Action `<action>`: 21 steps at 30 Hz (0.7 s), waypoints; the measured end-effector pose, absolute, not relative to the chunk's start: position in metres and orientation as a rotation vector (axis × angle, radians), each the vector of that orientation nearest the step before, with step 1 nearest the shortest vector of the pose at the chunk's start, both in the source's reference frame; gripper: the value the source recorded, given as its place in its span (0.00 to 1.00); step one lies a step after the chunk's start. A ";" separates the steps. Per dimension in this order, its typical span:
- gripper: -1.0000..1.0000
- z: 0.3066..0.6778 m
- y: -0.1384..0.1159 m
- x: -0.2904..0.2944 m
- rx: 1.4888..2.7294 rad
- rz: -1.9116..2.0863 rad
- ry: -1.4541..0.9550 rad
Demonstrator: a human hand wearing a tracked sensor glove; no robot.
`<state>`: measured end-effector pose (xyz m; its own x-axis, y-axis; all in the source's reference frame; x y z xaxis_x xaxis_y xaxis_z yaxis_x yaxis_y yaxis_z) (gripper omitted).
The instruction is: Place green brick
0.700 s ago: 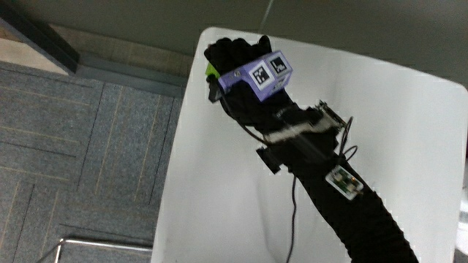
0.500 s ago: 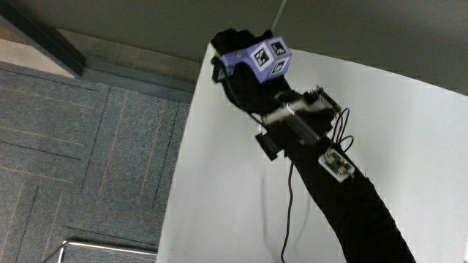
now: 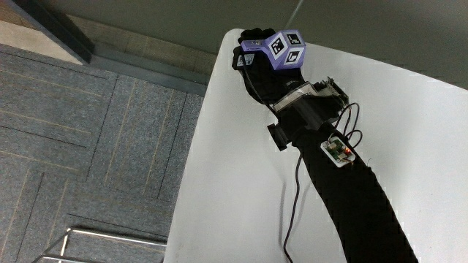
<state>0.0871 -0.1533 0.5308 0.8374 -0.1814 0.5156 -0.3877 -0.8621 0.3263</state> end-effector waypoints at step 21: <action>0.03 0.528 -0.143 0.074 2.622 0.548 -0.539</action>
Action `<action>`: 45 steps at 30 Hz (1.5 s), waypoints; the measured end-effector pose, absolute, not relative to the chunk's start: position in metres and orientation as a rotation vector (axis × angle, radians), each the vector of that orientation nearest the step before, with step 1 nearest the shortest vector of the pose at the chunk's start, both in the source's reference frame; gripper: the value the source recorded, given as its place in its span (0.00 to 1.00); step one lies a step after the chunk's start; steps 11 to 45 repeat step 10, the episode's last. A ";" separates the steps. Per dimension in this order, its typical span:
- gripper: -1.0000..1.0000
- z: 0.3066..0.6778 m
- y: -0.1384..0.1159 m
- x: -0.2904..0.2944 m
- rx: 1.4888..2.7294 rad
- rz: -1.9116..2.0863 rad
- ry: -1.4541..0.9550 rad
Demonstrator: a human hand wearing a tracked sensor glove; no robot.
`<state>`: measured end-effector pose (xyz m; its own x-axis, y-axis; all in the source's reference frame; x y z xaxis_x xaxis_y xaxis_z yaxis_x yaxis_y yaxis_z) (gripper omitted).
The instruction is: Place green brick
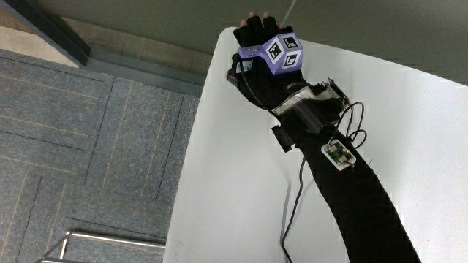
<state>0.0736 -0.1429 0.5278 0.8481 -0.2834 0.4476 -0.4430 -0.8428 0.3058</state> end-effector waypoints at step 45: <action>0.00 0.538 -0.144 0.081 2.608 0.571 -0.532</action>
